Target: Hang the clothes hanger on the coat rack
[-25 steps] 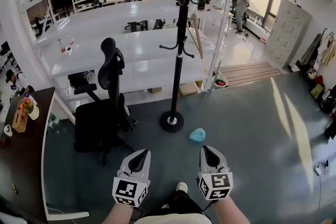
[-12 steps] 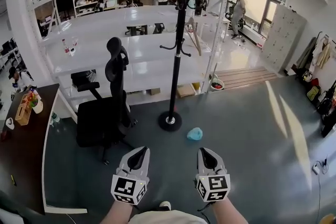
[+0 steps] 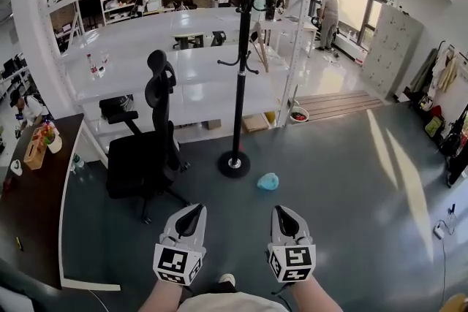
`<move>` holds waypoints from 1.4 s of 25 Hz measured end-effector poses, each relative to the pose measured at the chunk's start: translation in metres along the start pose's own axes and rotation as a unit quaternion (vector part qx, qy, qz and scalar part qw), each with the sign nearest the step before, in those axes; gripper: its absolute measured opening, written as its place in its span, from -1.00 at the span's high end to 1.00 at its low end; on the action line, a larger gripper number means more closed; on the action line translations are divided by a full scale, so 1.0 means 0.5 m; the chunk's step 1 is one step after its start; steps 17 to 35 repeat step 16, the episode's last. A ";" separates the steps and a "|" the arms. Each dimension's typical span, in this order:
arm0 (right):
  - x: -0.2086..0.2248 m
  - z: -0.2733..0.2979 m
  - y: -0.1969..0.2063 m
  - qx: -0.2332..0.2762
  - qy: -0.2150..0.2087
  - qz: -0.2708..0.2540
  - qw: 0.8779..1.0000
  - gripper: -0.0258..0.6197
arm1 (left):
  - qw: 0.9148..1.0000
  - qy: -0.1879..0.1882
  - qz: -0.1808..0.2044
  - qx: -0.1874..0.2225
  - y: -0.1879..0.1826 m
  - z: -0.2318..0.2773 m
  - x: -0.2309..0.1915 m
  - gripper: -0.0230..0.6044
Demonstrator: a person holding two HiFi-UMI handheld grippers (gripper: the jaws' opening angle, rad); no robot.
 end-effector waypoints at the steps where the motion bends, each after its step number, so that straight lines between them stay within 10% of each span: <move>1: -0.001 -0.004 0.002 0.000 0.000 0.000 1.000 0.84 | 1.000 -0.001 -0.001 0.001 0.001 -0.004 0.002 0.93; 35: -0.009 -0.045 0.011 -0.001 -0.010 -0.001 1.000 0.84 | 1.000 -0.009 -0.006 0.007 -0.002 -0.046 0.030 0.93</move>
Point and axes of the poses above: the fingertips, and each gripper's own axes: z forward along the fingers, x to its right, y out of its underside, the point moved 3 cm from there along -z, backward along the fingers, and after that the axes turned 14 degrees about -x, right-handed, at the moved point
